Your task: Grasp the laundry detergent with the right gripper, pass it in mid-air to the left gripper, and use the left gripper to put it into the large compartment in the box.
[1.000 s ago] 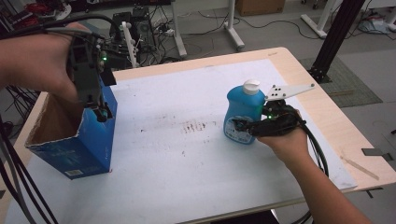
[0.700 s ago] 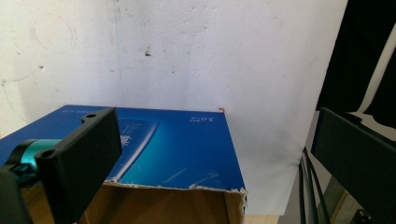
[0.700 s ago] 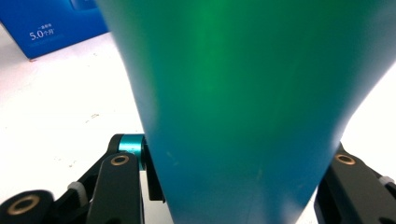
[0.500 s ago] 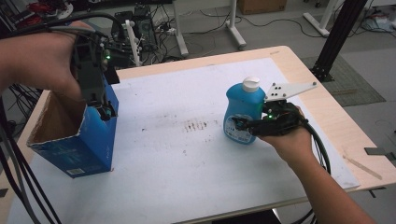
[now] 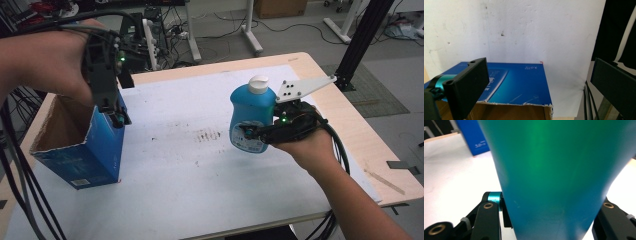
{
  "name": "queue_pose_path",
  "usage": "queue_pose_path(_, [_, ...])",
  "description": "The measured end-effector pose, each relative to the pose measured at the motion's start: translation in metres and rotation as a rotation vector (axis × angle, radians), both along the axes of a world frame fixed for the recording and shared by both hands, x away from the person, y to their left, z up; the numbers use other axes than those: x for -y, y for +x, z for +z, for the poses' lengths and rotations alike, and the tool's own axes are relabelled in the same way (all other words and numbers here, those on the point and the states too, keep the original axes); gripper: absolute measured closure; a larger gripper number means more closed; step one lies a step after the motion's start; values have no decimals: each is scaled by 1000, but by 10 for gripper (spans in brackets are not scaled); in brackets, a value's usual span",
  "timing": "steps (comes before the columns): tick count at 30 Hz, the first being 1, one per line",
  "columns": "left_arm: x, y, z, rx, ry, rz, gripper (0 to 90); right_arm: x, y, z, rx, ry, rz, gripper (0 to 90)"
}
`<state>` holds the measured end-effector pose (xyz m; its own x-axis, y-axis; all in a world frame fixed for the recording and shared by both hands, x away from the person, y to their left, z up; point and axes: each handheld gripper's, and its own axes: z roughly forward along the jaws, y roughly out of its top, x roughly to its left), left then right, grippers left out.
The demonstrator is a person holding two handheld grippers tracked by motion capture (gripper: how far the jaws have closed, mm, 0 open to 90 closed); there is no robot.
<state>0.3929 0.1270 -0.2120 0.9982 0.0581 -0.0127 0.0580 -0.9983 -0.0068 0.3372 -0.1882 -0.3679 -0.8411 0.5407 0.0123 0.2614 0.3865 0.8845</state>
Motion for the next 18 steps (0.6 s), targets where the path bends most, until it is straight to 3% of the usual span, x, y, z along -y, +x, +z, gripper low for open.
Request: queue_pose_path(18, [19, -17, 10, 1, -30, -47, 17, -52, -9, 36, -18, -24, 233, 467])
